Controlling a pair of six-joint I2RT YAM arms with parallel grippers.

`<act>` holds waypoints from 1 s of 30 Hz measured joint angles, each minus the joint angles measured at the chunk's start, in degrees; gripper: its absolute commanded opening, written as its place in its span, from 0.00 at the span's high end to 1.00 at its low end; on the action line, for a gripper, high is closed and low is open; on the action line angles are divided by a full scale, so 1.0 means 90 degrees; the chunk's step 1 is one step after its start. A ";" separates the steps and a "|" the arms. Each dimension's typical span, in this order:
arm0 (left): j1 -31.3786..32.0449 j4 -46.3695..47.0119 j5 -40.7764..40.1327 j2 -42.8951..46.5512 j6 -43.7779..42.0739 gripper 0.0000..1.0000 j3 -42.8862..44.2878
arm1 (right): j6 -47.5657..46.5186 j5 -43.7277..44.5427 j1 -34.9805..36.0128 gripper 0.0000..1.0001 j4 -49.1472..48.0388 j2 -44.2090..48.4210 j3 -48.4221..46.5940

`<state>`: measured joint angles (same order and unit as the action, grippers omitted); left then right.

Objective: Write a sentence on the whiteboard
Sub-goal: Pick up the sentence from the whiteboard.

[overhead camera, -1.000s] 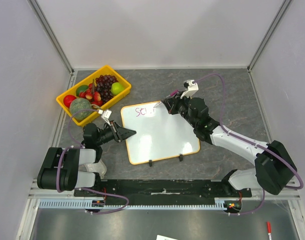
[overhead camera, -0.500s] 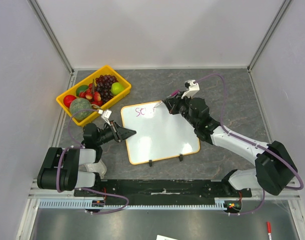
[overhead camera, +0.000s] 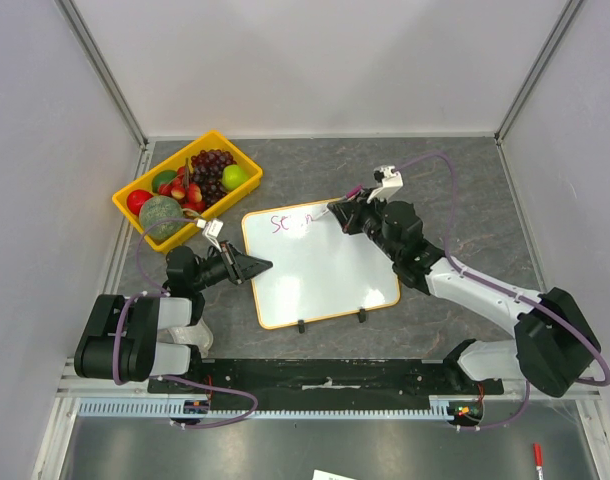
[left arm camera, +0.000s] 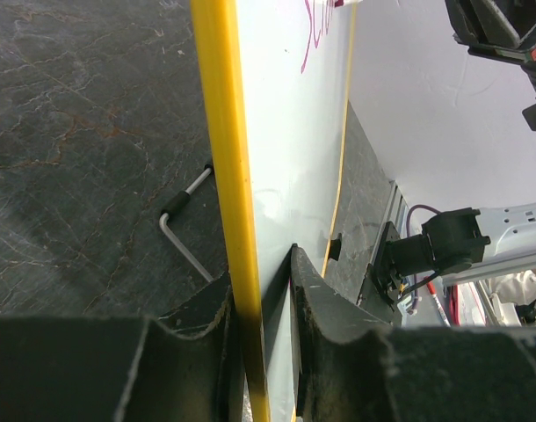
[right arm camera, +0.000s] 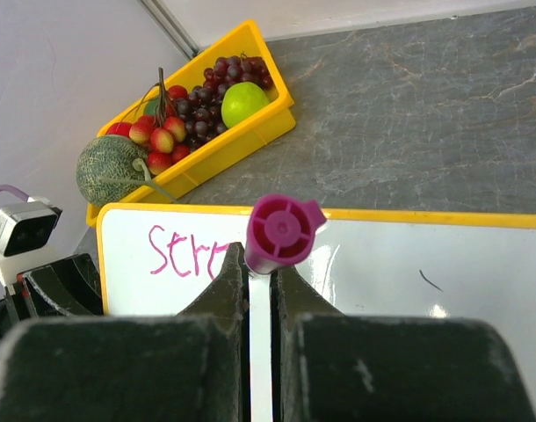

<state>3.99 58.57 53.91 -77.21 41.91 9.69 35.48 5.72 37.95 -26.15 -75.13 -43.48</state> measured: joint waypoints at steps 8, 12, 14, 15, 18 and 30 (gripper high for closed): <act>0.0000 -0.0007 0.0000 0.0000 0.0000 0.98 0.0000 | 0.0068 -0.0078 0.0000 1.00 -0.0046 0.0129 0.0197; 0.0000 -0.0007 0.0015 0.0012 0.0000 0.98 0.0000 | 0.0063 -0.0085 -0.0002 1.00 0.0015 0.0202 0.0197; 0.0000 -0.0007 0.0017 0.0017 0.0000 0.98 0.0000 | 0.0058 -0.0085 -0.0012 1.00 0.0027 0.0270 0.0197; 0.0000 -0.0007 0.0017 0.0019 0.0000 0.98 0.0000 | 0.0056 -0.0083 -0.0017 1.00 0.0015 0.0328 0.0199; 0.0000 -0.0007 0.0017 0.0019 0.0000 0.98 0.0000 | 0.0010 -0.0024 -0.0029 1.00 -0.0049 0.0486 0.0197; 0.0000 -0.0010 0.0022 0.0024 0.0000 0.98 0.0000 | -0.0168 0.0267 -0.0041 1.00 -0.0085 0.0381 0.0124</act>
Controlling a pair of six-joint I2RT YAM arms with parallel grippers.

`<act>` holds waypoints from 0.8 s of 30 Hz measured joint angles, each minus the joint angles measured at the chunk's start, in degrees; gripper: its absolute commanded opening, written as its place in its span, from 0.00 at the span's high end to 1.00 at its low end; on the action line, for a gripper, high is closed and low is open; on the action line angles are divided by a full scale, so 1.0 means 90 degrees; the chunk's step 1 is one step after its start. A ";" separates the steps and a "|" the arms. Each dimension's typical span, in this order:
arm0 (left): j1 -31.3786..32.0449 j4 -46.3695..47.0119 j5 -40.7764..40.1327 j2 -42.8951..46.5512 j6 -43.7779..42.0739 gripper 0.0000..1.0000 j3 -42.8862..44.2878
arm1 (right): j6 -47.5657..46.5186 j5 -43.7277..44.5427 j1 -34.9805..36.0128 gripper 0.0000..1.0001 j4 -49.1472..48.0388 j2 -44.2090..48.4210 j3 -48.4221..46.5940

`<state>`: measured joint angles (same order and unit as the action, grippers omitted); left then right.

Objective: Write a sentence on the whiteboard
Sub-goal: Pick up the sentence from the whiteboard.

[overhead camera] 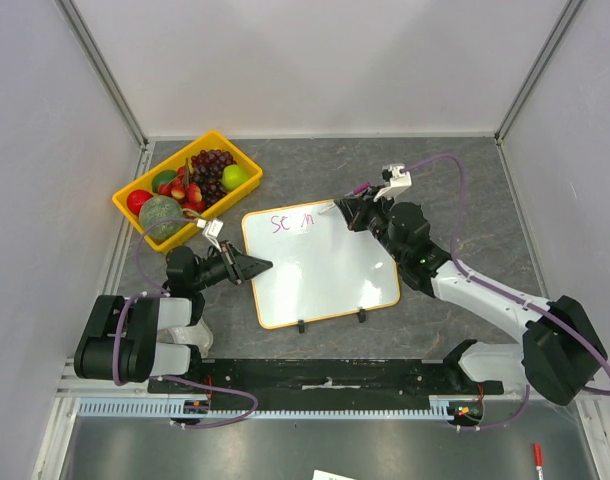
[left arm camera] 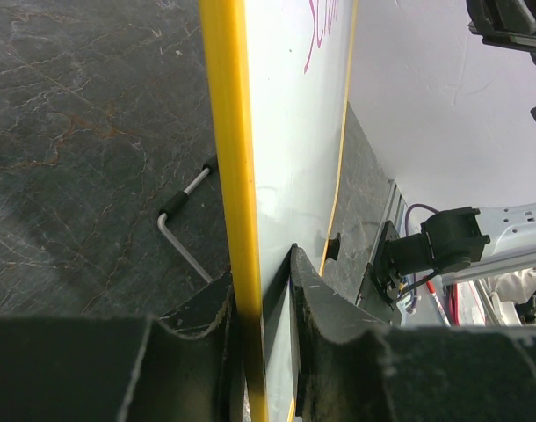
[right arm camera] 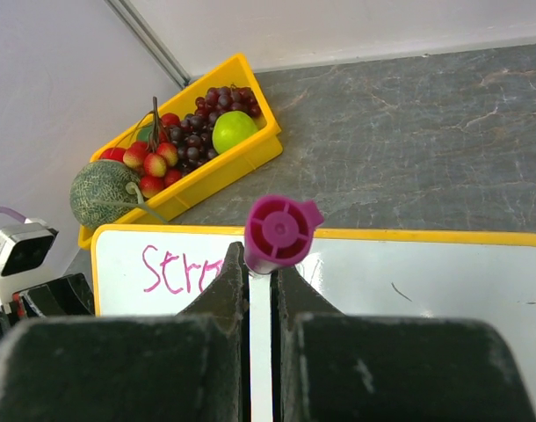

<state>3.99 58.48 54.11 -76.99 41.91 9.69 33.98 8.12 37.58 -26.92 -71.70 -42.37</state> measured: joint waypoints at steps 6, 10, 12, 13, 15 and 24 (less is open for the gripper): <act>0.0000 0.0002 -0.0002 0.0000 0.0000 0.98 0.0000 | -0.0015 0.0070 -0.0032 1.00 -0.0002 -0.0168 -0.0024; 0.0000 0.0002 -0.0002 0.0000 0.0000 0.98 0.0002 | -0.0015 0.0070 -0.0036 1.00 -0.0007 -0.0243 -0.0095; 0.0000 0.0000 -0.0002 0.0000 0.0002 0.98 0.0000 | -0.0015 0.0061 -0.0039 1.00 -0.0029 -0.0267 -0.0107; 0.0000 0.0000 -0.0002 0.0002 0.0000 0.98 0.0000 | -0.0015 0.0044 -0.0041 1.00 -0.0034 -0.0272 -0.0109; 0.0000 0.0000 -0.0002 0.0000 0.0000 0.98 0.0002 | -0.0015 -0.0019 -0.0044 1.00 -0.0046 -0.0304 -0.0131; 0.0000 0.0000 0.0000 0.0000 0.0000 0.98 0.0002 | -0.0017 -0.0282 -0.0053 1.00 -0.0034 -0.0386 -0.0202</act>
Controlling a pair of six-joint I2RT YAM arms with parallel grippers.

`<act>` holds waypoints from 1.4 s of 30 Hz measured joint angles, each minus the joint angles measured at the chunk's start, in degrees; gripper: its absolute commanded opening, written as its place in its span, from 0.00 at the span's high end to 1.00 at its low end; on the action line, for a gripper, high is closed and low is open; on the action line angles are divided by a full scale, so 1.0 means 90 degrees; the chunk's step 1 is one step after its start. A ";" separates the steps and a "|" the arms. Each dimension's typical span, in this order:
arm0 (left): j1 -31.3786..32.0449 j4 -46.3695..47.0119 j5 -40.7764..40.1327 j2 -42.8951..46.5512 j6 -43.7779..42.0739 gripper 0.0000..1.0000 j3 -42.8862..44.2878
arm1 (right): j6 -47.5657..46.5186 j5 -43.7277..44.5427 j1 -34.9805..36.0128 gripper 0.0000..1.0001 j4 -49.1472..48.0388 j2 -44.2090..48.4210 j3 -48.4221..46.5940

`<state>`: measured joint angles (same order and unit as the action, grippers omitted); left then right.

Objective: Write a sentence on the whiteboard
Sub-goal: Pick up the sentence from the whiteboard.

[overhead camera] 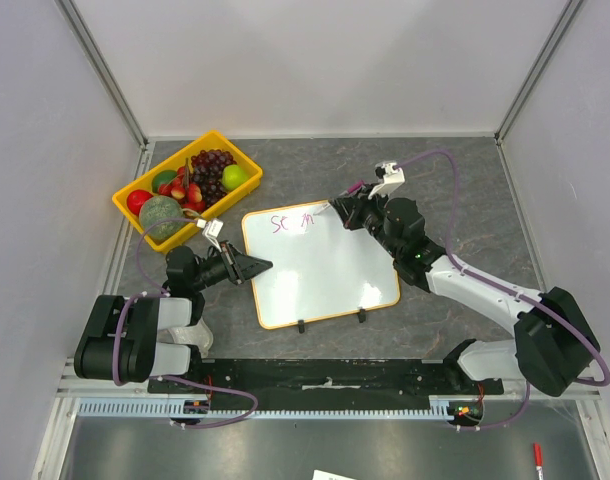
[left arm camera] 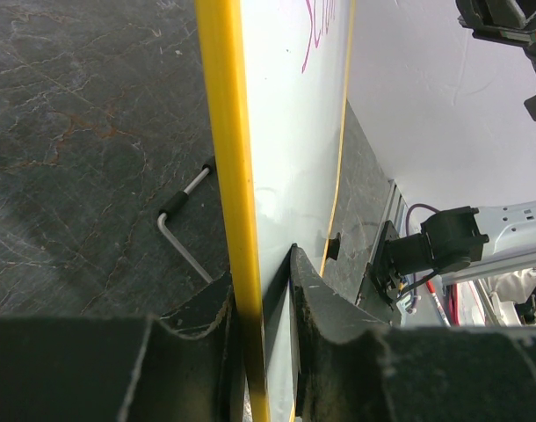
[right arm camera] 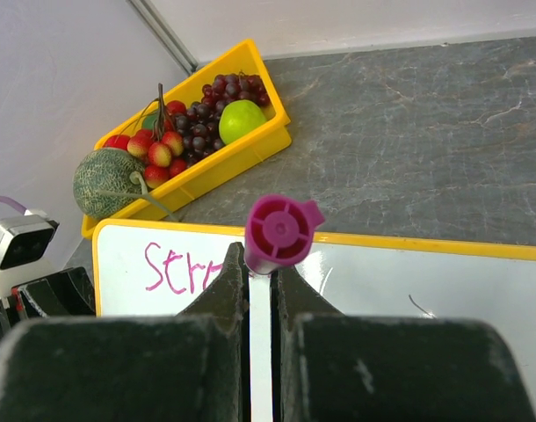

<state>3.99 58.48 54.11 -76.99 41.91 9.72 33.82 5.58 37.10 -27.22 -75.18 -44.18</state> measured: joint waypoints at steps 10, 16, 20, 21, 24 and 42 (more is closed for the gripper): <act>0.0000 -0.0010 -0.0002 0.0000 0.0000 0.98 0.0005 | 0.0007 -0.0129 0.0002 1.00 0.0010 0.0044 0.0136; 0.0000 -0.0010 0.0000 0.0000 0.0000 0.98 0.0007 | 0.0007 -0.0104 0.0002 1.00 0.0019 0.0134 0.0231; 0.0002 -0.0010 0.0000 0.0000 0.0002 0.98 0.0010 | 0.0007 -0.0061 0.0002 1.00 0.0044 0.0148 0.0231; 0.0002 -0.0012 0.0000 0.0000 0.0000 0.98 0.0010 | 0.0010 -0.0049 0.0002 1.00 0.0056 0.0148 0.0231; 0.0002 -0.0012 -0.0002 0.0000 0.0000 0.98 0.0010 | 0.0010 -0.0027 0.0002 1.00 0.0085 0.0148 0.0221; 0.0002 -0.0012 0.0000 0.0000 0.0000 0.98 0.0010 | 0.0000 0.0211 -0.0032 1.00 0.0444 0.0134 -0.0075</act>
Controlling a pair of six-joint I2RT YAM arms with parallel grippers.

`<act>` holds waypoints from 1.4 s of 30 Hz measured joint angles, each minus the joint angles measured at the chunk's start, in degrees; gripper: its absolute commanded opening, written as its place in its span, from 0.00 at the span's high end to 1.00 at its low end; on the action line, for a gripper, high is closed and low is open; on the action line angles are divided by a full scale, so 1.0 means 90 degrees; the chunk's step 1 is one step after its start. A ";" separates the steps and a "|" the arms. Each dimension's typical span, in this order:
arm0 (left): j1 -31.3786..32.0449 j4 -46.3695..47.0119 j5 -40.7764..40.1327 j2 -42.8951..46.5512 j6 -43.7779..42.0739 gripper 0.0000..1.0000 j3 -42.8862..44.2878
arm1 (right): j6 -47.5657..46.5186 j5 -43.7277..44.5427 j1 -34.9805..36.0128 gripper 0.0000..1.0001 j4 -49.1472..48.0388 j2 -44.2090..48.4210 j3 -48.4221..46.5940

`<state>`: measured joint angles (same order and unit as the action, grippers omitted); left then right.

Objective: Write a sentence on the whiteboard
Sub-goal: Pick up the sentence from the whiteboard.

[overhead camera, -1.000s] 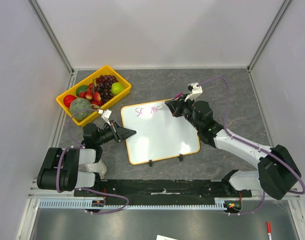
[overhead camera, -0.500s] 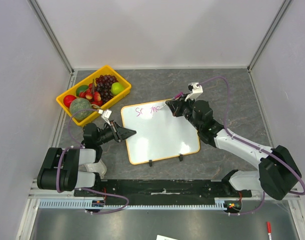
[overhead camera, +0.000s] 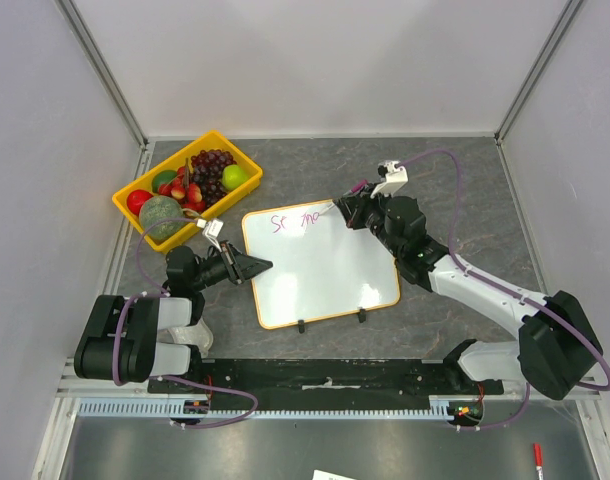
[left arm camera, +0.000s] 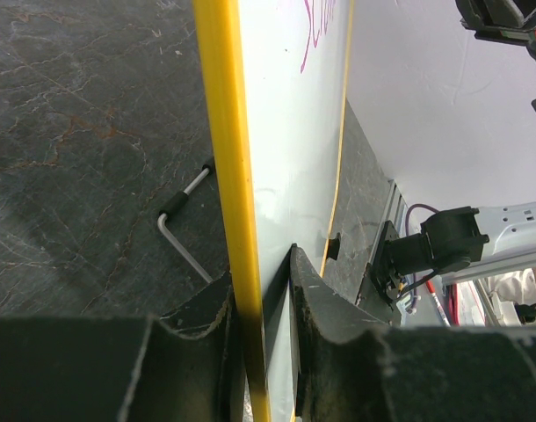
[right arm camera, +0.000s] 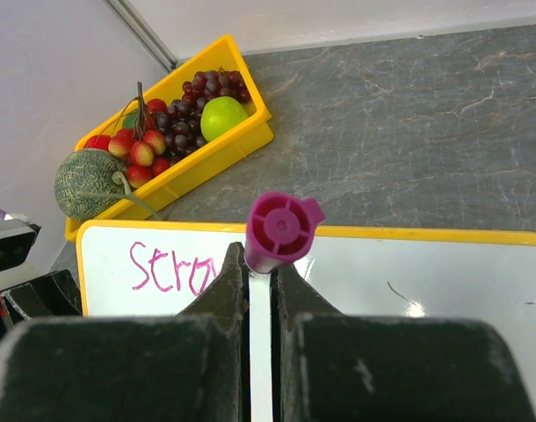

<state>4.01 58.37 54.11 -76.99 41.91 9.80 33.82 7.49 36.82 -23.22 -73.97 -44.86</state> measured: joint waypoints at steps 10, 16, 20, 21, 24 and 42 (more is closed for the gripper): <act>0.0000 0.0000 0.0002 0.0000 0.0000 0.98 0.0000 | -0.0046 0.0002 -0.0010 1.00 0.0112 -0.0002 -0.0068; 0.0000 0.0000 0.0002 0.0000 0.0000 0.98 0.0000 | -0.0046 -0.0019 -0.0027 1.00 0.0112 0.0002 -0.0056; 0.0000 0.0000 0.0000 0.0000 0.0000 0.98 0.0000 | -0.0041 -0.0061 -0.0034 1.00 0.0068 0.0041 0.0041; 0.0000 -0.0002 0.0000 0.0000 0.0000 0.98 0.0000 | -0.0041 -0.0085 -0.0034 1.00 0.0063 0.0061 0.0075; 0.0000 -0.0002 0.0000 0.0000 0.0000 0.98 0.0000 | -0.0036 -0.0160 -0.0034 1.00 0.0039 0.0112 0.0170; 0.0000 -0.0007 0.0000 0.0000 0.0002 0.98 0.0000 | 0.0015 -0.0432 -0.0034 1.00 0.0017 0.0471 0.0685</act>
<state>4.01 58.30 54.11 -76.99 41.93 9.80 33.95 3.60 36.51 -23.07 -69.73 -38.70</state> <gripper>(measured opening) 0.273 0.061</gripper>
